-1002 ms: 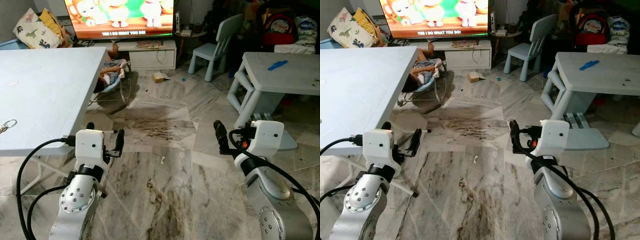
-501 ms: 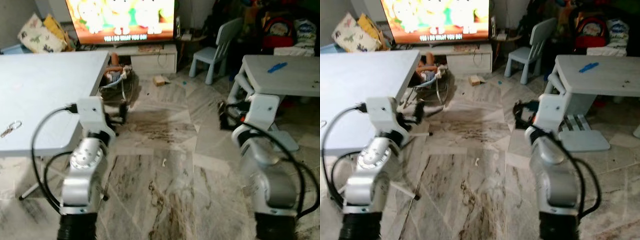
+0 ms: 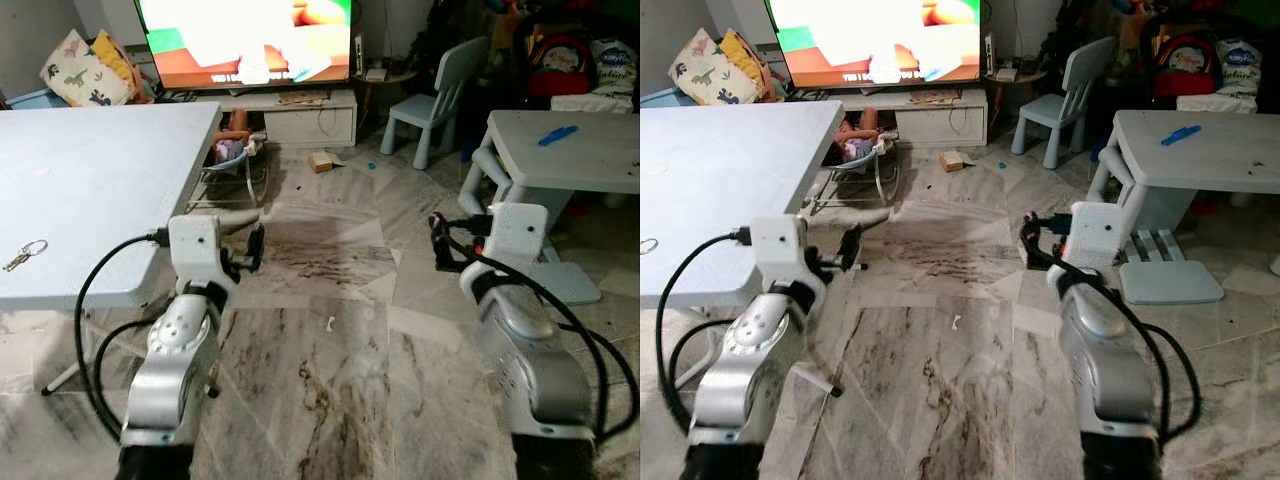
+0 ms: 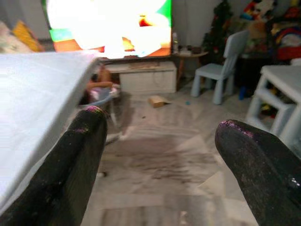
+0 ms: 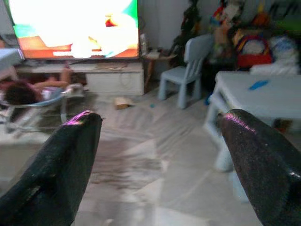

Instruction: Hang keys on a hook

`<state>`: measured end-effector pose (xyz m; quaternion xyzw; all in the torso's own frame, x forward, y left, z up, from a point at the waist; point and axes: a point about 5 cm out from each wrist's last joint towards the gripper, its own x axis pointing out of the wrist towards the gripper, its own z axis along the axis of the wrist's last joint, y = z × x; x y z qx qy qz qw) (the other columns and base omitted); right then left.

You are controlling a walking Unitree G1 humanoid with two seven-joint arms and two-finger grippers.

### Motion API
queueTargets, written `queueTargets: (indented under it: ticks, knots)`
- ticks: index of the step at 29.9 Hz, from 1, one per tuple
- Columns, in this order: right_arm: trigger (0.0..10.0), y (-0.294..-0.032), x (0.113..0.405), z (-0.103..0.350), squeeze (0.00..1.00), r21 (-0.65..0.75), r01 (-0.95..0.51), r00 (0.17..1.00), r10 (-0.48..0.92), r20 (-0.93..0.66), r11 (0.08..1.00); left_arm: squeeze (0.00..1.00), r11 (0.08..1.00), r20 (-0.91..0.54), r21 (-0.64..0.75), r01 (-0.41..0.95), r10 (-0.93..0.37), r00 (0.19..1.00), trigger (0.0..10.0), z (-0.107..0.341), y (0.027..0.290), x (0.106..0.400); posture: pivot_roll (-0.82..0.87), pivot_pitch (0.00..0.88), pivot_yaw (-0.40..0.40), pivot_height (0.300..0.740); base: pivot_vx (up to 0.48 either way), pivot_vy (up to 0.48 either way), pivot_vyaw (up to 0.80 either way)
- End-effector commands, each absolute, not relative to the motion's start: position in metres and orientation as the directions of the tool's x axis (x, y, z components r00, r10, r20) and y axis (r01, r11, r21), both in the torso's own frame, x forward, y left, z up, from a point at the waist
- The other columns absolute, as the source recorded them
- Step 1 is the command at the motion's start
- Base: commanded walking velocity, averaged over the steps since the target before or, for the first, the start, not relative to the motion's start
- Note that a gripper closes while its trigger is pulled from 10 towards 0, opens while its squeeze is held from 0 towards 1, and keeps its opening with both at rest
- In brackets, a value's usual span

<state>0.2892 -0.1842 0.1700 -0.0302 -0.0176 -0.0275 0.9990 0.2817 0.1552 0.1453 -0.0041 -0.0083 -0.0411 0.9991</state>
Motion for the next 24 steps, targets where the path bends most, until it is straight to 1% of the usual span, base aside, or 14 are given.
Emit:
queueTargets:
  ticks: [1, 5, 7, 10, 13, 15, 19, 24]
  knots:
    - [10.0, -0.185, 0.282, 0.179, 0.00, -0.108, 0.042, 0.994, -0.031, 0.101, 0.993, 0.00, 0.996, 0.087, 0.045, 0.079, -0.083, 0.993, 10.0, 0.152, 0.160, 0.275, -0.03, 0.000, 0.057, 0.740, 0.000, 0.000, 0.00]
    - [10.0, -0.198, 0.268, 0.163, 0.00, -0.122, 0.054, 0.998, -0.049, 0.046, 0.991, 0.00, 0.992, 0.061, 0.110, 0.061, -0.068, 0.996, 10.0, 0.139, 0.172, 0.265, -0.03, 0.000, 0.059, 0.740, 0.000, 0.000, 0.00]
    - [10.0, -0.199, 0.266, 0.162, 0.00, -0.127, 0.054, 0.998, -0.049, 0.039, 0.990, 0.00, 0.992, 0.060, 0.111, 0.059, -0.066, 0.996, 10.0, 0.138, 0.173, 0.265, -0.03, 0.000, 0.062, 0.740, 0.000, 0.000, 0.00]
    - [10.0, -0.205, 0.256, 0.158, 0.00, -0.157, 0.049, 0.999, -0.045, 0.026, 0.986, 0.00, 0.992, 0.044, 0.111, 0.064, -0.069, 0.997, 10.0, 0.136, 0.179, 0.260, -0.03, 0.000, 0.067, 0.740, 0.000, 0.000, 0.00]
    - [10.0, -0.217, 0.243, 0.155, 0.00, -0.192, 0.056, 0.998, -0.054, 0.015, 0.980, 0.00, 0.988, 0.028, 0.140, 0.060, -0.064, 0.998, 10.0, 0.130, 0.186, 0.249, -0.03, 0.002, 0.072, 0.740, 0.000, 0.000, 0.00]
    - [10.0, -0.228, 0.233, 0.152, 0.00, -0.230, 0.058, 0.998, -0.061, -0.007, 0.971, 0.00, 0.989, -0.003, 0.133, 0.057, -0.057, 0.998, 10.0, 0.121, 0.190, 0.242, -0.03, 0.006, 0.069, 0.740, 0.000, 0.000, 0.00]
    - [10.0, -0.239, 0.230, 0.152, 0.00, -0.264, 0.070, 0.997, -0.077, -0.017, 0.962, 0.00, 0.991, -0.015, 0.115, 0.066, -0.064, 0.998, 10.0, 0.119, 0.188, 0.242, -0.04, 0.011, 0.071, 0.740, 0.000, 0.000, 0.00]
    - [10.0, -0.239, 0.235, 0.154, 0.00, -0.235, 0.079, 0.996, -0.083, -0.008, 0.969, 0.00, 0.988, 0.001, 0.122, 0.091, -0.092, 0.996, 10.0, 0.122, 0.181, 0.245, -0.04, 0.010, 0.072, 0.740, 0.000, 0.000, 0.00]
